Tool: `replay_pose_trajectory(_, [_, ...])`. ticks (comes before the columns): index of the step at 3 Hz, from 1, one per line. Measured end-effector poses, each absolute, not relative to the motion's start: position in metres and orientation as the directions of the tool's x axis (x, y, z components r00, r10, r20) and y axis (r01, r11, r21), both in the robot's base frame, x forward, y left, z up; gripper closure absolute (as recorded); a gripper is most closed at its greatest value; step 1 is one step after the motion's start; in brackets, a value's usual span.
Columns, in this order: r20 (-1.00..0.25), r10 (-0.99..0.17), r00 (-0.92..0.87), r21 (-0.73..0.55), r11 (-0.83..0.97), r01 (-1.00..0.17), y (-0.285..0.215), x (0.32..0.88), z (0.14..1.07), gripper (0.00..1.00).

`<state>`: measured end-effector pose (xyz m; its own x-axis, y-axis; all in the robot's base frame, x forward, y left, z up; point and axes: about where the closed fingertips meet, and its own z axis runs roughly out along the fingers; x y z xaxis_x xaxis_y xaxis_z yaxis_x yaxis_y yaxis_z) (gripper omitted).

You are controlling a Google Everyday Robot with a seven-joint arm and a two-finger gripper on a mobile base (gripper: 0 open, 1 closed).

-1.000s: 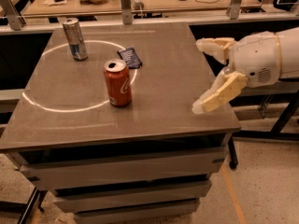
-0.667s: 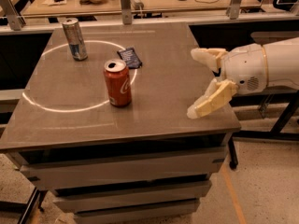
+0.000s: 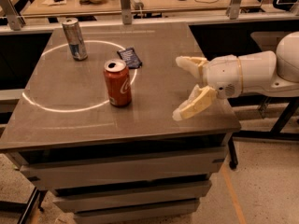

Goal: Knock coke can over

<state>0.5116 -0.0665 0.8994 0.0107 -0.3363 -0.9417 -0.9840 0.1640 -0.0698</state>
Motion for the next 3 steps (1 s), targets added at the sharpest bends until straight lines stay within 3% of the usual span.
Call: replay_pose_trajectory(3, [-0.965, -0.263, 0.019, -0.048, 0.105, -0.993, -0.022, 0.516, 0.889, 0.00])
